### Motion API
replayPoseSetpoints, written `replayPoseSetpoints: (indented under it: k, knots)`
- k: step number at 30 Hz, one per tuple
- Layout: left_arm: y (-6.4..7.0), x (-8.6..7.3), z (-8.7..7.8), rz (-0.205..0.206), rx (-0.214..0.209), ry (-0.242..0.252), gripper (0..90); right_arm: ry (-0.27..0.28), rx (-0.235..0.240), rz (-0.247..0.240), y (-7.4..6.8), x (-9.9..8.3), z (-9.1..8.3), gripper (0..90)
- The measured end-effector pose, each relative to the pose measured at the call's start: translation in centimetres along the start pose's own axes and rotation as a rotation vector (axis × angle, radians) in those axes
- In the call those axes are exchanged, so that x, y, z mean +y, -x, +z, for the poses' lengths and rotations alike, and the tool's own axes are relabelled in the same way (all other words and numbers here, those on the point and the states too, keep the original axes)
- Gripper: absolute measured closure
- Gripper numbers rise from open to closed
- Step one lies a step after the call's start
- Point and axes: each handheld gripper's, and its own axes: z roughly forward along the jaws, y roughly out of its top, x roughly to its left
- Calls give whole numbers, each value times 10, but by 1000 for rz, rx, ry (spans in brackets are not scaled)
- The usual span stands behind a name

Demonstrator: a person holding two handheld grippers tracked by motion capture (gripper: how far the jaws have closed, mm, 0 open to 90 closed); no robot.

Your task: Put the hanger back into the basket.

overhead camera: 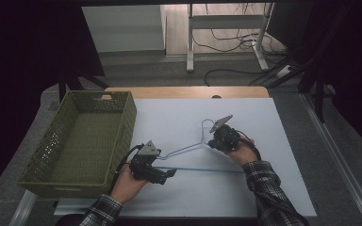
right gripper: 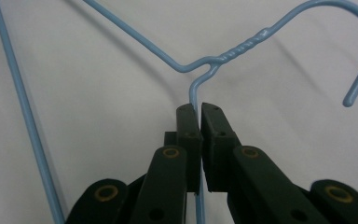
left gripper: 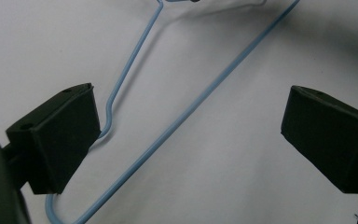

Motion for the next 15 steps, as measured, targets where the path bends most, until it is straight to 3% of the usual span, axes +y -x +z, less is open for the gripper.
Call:
replayPoseSetpoints:
  k: [2, 6, 11, 15]
  knots:
    - [0, 3, -1, -2, -11, 4, 48, 4, -4, -2, -2, 1, -4, 868]
    - [1, 13, 4, 40, 16, -21, 56, 20, -12, -5, -5, 2, -10, 869]
    - [-6, 28, 21, 55, 57, -46, 93, 34, -15, -10, -9, 3, -17, 869]
    - [-10, 38, 36, 58, 65, -32, 182, 47, -18, -18, -10, 4, -21, 869]
